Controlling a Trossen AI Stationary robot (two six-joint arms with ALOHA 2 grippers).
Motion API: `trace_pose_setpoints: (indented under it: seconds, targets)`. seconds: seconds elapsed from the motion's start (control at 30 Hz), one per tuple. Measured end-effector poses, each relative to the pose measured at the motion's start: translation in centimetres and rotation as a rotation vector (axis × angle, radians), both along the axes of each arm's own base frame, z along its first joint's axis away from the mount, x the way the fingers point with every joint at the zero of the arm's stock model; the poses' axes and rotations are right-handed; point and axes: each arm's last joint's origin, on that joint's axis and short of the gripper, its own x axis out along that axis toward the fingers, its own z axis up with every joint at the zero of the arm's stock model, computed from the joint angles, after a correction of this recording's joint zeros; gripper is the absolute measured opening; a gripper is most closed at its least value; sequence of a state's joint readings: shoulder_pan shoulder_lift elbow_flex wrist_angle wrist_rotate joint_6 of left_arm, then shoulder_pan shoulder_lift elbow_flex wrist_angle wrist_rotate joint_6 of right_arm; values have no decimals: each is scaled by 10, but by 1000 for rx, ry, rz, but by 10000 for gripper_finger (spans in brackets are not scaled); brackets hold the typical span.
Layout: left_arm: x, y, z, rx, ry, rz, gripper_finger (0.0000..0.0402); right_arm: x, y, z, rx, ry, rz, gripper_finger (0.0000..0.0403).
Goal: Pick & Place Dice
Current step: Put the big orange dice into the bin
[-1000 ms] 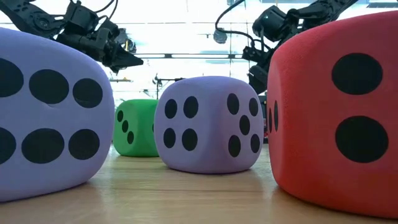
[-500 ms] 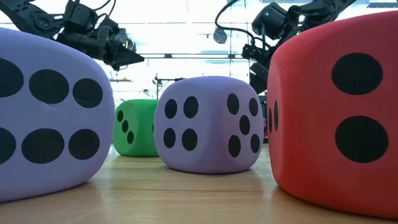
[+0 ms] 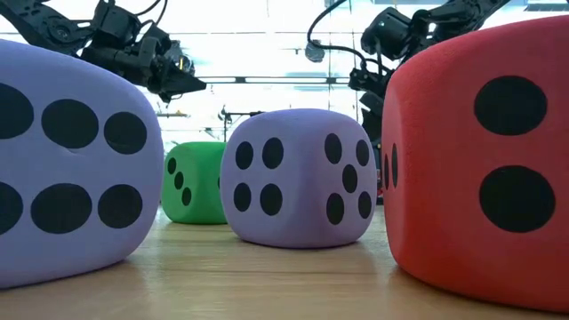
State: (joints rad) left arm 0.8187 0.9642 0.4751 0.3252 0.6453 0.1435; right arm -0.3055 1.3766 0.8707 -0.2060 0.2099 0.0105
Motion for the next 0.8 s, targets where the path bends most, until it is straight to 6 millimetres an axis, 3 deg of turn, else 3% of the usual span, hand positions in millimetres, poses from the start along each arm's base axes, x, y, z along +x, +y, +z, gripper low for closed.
trace_pose_setpoints:
  seconds: [0.37, 0.8]
  targets:
    - [0, 0, 0, -13, -3, 1, 5, -8, 17, -26, 13, 37, 21, 1]
    - [2, -2, 2, -29, -25, -8, 6, -2, 1, -18, -13, -64, 95, 0]
